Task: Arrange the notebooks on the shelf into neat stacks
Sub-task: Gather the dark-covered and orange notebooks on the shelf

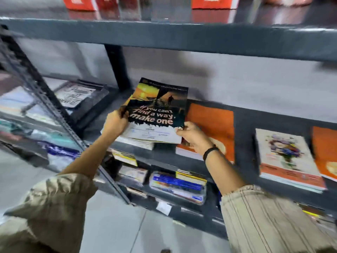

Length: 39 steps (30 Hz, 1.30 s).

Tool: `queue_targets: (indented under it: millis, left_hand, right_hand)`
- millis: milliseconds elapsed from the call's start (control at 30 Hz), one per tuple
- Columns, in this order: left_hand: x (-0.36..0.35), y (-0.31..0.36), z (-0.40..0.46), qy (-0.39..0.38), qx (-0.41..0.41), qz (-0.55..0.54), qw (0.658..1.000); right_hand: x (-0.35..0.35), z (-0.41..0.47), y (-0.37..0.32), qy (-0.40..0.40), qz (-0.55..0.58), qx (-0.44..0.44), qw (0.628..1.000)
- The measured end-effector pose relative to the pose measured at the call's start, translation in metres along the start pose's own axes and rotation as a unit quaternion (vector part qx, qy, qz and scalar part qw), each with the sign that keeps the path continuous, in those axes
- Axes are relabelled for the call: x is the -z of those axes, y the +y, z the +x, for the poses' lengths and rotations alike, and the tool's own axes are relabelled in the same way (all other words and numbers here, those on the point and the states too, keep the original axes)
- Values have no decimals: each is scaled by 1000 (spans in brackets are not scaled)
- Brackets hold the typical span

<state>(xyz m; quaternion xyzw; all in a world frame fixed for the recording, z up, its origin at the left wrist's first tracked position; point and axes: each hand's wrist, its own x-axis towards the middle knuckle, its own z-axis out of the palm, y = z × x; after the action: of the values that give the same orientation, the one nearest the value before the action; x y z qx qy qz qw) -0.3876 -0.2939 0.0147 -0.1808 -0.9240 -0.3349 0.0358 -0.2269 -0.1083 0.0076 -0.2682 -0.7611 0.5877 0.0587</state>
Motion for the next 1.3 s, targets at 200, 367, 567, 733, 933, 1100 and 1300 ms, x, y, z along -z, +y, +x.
queue_targets:
  millis: [200, 367, 567, 733, 933, 1100, 1300]
  left_hand:
    - [13, -49, 34, -15, -12, 155, 988]
    - [4, -58, 46, -36, -9, 263, 964]
    - [-17, -17, 41, 69, -80, 254, 961]
    - [-77, 87, -1, 64, -152, 83, 983]
    - [-179, 244, -91, -53, -188, -133, 972]
    - [-261, 362, -167, -249, -173, -187, 935]
    - [-315, 425, -217, -378, -91, -165, 907]
  right_hand:
    - [-73, 49, -10, 40, -154, 10, 987]
    - [-85, 53, -3, 71, -191, 7, 979]
    - [-41, 41, -6, 126, -171, 38, 976]
    - [62, 13, 15, 267, -193, 62, 942]
    - [229, -49, 78, 423, -252, -43, 869]
    - [346, -108, 151, 425, -279, -165, 845]
    - [399, -151, 200, 371, -289, -280, 837]
